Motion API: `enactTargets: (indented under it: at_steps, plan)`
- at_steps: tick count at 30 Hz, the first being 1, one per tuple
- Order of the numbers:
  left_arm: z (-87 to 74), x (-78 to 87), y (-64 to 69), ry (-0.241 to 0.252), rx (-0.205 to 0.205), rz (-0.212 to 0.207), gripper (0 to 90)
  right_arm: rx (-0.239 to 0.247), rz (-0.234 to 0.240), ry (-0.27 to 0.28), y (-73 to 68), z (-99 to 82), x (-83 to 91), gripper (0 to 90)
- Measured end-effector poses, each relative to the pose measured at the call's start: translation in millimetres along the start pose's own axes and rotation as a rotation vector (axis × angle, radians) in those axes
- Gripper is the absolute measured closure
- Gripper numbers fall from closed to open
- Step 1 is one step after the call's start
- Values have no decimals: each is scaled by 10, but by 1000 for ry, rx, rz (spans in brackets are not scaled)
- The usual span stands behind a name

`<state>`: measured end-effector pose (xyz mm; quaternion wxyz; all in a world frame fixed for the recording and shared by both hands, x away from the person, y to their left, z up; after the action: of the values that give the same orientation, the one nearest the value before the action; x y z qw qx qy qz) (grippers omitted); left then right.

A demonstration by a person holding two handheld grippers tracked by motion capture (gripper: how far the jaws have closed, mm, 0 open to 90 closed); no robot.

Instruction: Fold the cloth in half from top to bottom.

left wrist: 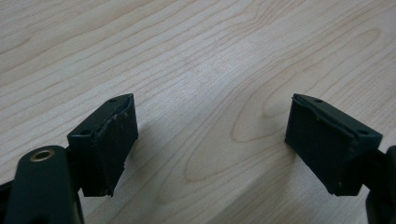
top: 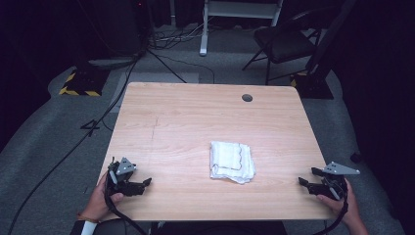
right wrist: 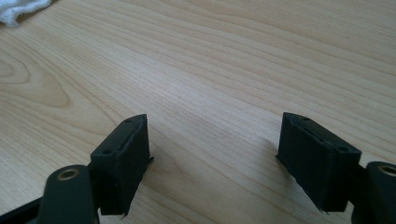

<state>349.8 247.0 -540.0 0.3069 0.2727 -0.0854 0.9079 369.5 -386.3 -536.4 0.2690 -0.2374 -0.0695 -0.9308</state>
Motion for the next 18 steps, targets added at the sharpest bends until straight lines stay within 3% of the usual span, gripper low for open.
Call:
enactTargets:
  at_steps: [18]
  plan:
    - [-4, 0, -8, -1, -1, -7, 163, -8, -13, -1, 16, -2, 5, 254]
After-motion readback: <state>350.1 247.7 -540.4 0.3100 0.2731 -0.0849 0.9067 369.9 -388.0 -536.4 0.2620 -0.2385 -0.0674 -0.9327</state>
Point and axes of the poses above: each handheld gripper's, and its own axes: x roughly backward along the jaws, z roughly out of its top, y roughly to its right, the point moved 5 cm from there along -x, roughly forward along the jaws, and after that the axes turned 13 degrees about y, right-handed, at the moved point
